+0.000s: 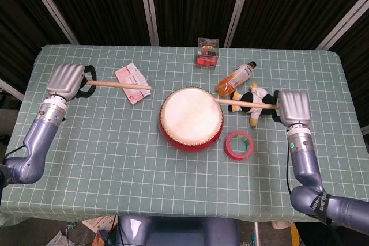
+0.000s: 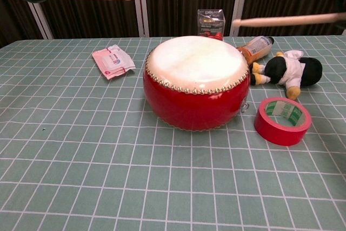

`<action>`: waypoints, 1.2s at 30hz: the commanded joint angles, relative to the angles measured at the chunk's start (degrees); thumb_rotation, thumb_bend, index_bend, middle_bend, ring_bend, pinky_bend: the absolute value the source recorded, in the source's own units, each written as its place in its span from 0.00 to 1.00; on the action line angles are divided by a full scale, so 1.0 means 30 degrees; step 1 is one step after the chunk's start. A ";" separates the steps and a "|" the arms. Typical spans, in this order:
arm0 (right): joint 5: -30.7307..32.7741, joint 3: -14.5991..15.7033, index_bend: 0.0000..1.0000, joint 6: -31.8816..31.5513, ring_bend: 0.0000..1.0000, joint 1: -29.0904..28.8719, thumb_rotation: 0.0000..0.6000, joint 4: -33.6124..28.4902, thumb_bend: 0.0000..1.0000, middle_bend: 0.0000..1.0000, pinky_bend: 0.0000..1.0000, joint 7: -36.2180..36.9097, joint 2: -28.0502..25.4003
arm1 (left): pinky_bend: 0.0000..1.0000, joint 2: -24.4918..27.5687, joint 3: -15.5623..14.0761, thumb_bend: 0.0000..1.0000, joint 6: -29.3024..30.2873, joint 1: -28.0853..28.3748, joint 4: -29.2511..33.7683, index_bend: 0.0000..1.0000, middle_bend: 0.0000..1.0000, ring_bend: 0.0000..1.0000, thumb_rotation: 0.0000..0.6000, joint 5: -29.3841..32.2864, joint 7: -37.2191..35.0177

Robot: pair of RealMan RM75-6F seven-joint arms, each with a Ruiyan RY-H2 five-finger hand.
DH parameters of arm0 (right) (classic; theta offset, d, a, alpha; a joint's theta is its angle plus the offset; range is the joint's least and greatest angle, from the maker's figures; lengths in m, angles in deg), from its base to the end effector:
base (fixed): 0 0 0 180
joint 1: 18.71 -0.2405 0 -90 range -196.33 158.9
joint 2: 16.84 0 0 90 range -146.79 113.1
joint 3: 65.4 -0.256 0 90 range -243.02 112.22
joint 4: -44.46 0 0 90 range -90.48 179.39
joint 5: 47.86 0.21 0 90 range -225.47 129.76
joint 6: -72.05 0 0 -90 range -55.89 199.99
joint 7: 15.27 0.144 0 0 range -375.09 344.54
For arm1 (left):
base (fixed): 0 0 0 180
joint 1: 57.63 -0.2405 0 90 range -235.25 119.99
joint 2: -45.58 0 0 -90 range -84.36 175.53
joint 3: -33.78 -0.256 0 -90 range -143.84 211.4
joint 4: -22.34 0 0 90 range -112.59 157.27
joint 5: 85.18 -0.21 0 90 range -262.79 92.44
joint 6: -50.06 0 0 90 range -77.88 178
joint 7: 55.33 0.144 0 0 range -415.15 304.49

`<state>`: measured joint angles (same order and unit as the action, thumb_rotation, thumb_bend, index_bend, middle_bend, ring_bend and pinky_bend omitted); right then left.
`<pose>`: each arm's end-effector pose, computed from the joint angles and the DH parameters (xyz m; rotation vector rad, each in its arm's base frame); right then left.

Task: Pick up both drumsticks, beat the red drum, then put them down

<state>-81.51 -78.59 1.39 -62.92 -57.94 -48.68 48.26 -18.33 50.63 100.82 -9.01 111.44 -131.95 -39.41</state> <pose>-0.1832 -0.3683 0.1434 1.3774 -0.9079 0.7004 -0.1531 0.4230 0.1522 -1.5701 -0.9024 -0.8990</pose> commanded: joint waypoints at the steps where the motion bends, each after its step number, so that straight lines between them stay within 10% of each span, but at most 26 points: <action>1: -0.1243 -0.0636 1.00 -0.1230 1.00 0.1845 1.00 -0.1657 0.60 1.00 0.99 0.2809 -0.1596 | 1.00 -0.0224 0.0270 0.56 0.0707 0.0268 0.0608 0.75 1.00 1.00 1.00 0.0444 0.0522; 23: -0.3370 -0.0448 1.00 0.0845 1.00 0.4628 1.00 -0.0808 0.60 1.00 0.99 0.8138 -0.2943 | 1.00 -0.7307 0.2605 0.56 0.3916 0.3794 -0.1721 0.75 1.00 1.00 1.00 0.0193 0.0538; 31: -0.3111 -0.0701 1.00 0.1379 1.00 0.4673 1.00 -0.0397 0.60 1.00 0.99 0.8460 -0.2967 | 1.00 -0.9152 0.0269 0.56 0.0253 0.5442 -0.4536 0.75 1.00 1.00 1.00 0.3794 0.5007; 36: -0.2924 -0.0772 1.00 0.1534 1.00 0.4755 1.00 -0.0296 0.60 1.00 0.99 0.8446 -0.3049 | 1.00 -0.7692 -0.2848 0.56 -0.2560 0.8076 -0.4090 0.75 1.00 1.00 1.00 1.2021 1.2159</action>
<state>-90.35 -80.89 5.93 -48.70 -58.86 -23.30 39.16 -43.88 50.06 100.25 8.32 99.23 -114.38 -18.94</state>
